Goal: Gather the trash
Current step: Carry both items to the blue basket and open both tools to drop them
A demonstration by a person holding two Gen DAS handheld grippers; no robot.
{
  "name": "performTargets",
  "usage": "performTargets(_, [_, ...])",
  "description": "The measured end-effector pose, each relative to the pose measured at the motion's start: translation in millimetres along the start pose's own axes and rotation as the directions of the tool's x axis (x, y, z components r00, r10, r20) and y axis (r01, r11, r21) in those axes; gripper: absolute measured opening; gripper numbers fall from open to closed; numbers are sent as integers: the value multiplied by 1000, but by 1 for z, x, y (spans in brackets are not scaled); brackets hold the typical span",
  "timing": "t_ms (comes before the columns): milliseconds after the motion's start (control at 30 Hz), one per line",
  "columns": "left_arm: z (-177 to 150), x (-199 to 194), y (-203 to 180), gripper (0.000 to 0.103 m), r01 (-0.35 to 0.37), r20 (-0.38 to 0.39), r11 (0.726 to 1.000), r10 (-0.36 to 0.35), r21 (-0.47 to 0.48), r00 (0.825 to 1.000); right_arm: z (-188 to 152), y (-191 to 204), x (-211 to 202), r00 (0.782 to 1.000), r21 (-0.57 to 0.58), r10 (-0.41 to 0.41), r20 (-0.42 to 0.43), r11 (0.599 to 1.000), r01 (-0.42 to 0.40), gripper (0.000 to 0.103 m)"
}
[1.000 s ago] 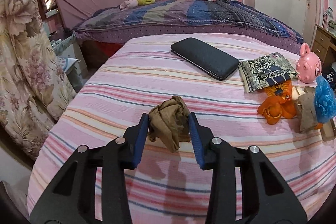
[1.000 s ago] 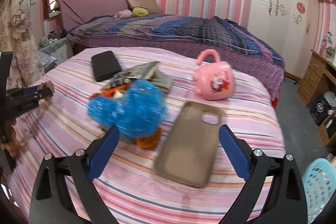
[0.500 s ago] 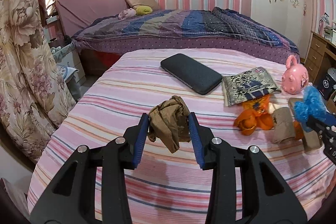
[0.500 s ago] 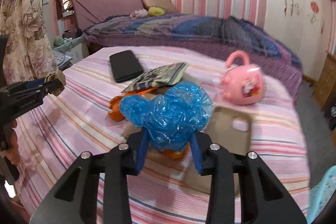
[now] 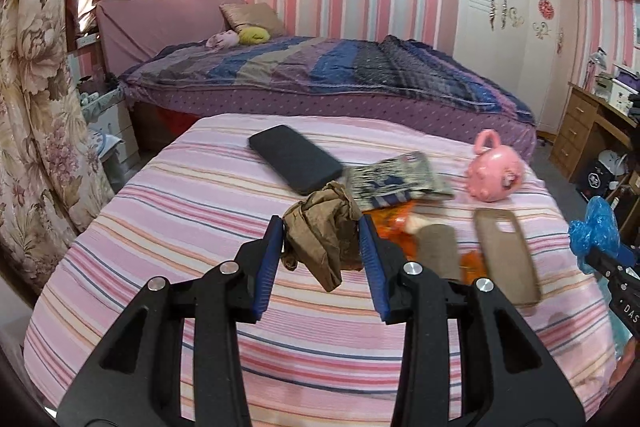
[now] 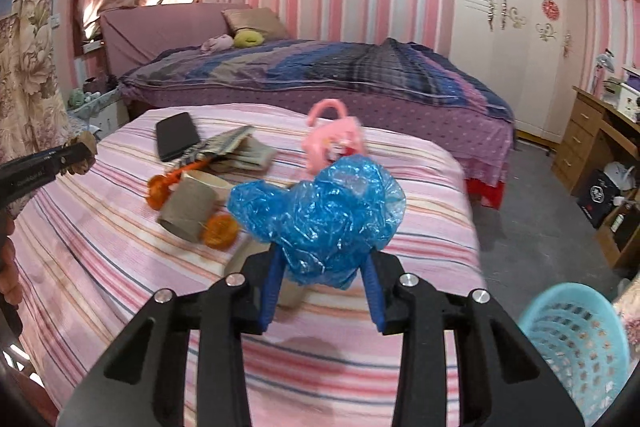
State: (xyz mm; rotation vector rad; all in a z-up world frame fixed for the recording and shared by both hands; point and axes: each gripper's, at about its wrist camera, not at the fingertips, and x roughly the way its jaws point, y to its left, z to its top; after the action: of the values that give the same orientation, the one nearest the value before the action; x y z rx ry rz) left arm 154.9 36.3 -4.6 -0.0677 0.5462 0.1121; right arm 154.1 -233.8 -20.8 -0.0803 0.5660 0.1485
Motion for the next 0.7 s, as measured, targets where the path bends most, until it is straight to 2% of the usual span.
performTargets(233, [-18,-24,-42,38,59,5,998,-59,22,998,-23,-60,-33,995,31,-97,-13,995,97,36])
performTargets(400, [-33,-31,-75,38,77,1,994,-78,77,997,-44,-112,-53,985,73,-169,-35,983,171,36])
performTargets(600, [-46,-34,-113,38,98,-9,985,-97,145,995,-65,-162,-66,973,108,-222,-62,968,227,36])
performTargets(700, [-51,-35,-133,38,131,-19,979,-129,156,991,-71,-178,-70,971,133,-231,-62,962,237,36])
